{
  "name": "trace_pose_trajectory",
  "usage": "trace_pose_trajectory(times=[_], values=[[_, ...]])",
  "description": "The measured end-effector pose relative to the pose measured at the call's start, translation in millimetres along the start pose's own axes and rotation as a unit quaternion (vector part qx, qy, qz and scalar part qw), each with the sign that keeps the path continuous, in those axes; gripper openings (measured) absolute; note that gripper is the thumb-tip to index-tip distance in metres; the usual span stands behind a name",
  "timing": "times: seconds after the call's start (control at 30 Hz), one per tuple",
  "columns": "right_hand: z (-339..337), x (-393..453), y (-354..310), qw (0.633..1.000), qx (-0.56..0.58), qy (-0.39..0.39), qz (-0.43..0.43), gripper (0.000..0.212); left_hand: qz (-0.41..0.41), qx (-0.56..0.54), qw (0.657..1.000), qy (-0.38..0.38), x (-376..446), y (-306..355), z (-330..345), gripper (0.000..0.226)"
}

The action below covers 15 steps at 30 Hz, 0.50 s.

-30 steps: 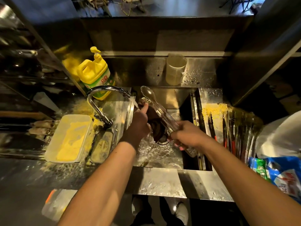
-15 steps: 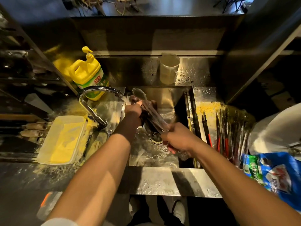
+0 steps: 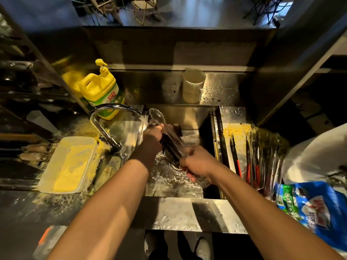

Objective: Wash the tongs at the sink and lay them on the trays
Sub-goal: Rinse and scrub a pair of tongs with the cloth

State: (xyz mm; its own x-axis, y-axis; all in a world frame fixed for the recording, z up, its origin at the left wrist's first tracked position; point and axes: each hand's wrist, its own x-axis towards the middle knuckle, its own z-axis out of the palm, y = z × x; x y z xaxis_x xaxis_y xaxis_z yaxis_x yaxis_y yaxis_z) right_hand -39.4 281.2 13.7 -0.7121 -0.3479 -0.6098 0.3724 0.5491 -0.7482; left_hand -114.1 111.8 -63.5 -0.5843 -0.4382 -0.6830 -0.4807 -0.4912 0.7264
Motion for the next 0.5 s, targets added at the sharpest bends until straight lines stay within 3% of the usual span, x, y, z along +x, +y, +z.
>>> trace_pose_trajectory(times=[0.2,0.33,0.43,0.5], values=[[-19.7,-12.3,6.3,0.999,-0.019,-0.007,0.025,0.014,0.013,0.031,0.999,0.041,11.9,5.0,-18.0,0.038],[-28.2,-22.4,13.9,0.997,-0.049,0.063,0.010,0.022,-0.006,0.077,0.996,0.037,17.7,-10.8,-41.3,0.041],[-27.1,-22.6,13.6,0.970,-0.190,0.148,-0.025,0.056,-0.012,0.044,0.999,-0.022,5.6,-32.7,-51.1,0.027],[-22.0,-21.6,16.2,0.912,-0.342,0.224,-0.026,0.073,-0.006,0.045,0.996,-0.079,-2.9,-38.7,-54.3,0.011]])
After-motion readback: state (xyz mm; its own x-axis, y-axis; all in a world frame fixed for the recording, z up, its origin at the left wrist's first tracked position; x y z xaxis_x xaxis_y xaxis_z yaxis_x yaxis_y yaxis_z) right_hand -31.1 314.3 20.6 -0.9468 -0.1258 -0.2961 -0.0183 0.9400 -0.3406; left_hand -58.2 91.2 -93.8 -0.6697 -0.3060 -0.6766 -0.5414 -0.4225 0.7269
